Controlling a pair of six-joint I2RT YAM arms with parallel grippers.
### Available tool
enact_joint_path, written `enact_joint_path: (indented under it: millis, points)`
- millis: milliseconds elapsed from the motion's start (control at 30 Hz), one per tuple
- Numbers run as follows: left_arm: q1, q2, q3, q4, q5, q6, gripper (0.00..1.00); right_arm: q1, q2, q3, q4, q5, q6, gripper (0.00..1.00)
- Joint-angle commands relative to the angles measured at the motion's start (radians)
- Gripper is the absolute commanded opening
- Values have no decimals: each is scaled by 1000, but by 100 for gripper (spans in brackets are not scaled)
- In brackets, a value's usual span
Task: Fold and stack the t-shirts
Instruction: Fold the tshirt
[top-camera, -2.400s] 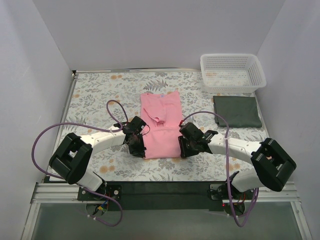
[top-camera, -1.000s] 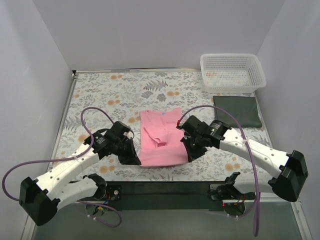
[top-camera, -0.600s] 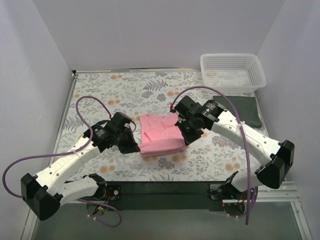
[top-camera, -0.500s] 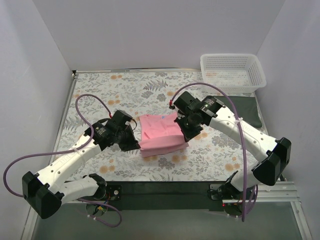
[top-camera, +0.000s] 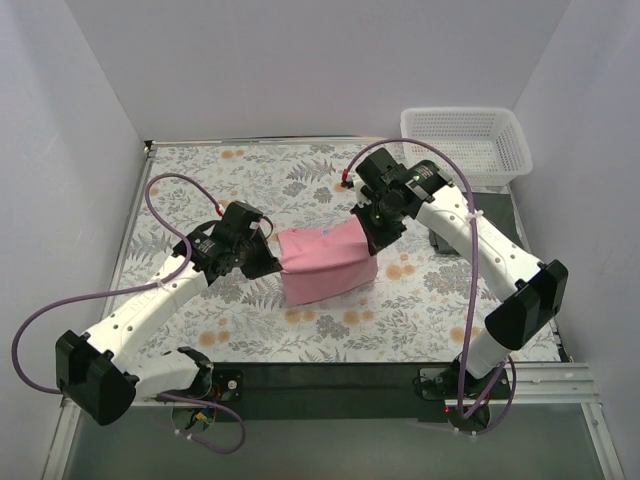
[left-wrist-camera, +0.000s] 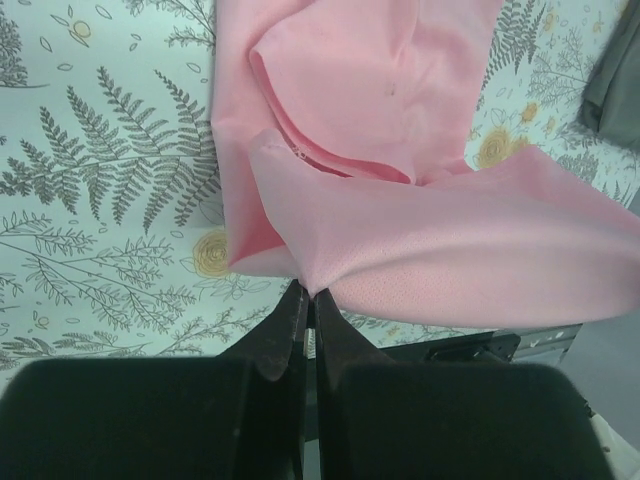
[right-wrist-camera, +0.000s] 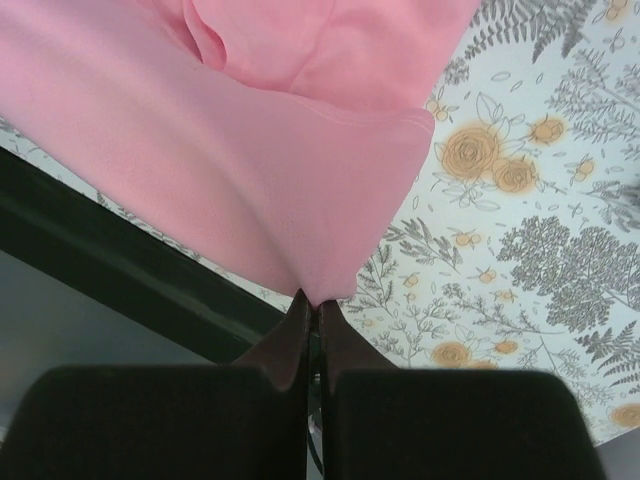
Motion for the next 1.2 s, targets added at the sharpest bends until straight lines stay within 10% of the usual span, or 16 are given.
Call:
enact_joint_path:
  millis: [0, 567, 1167]
  points:
    - [38, 10, 45, 29, -27, 46, 0, -27, 31, 102, -36, -19, -46, 1]
    - [211, 232, 5, 298, 71, 187, 0, -145, 317, 268, 31, -39, -119, 1]
    - [245, 660, 152, 488, 95, 297, 0, -268, 542, 75, 352, -110, -153, 1]
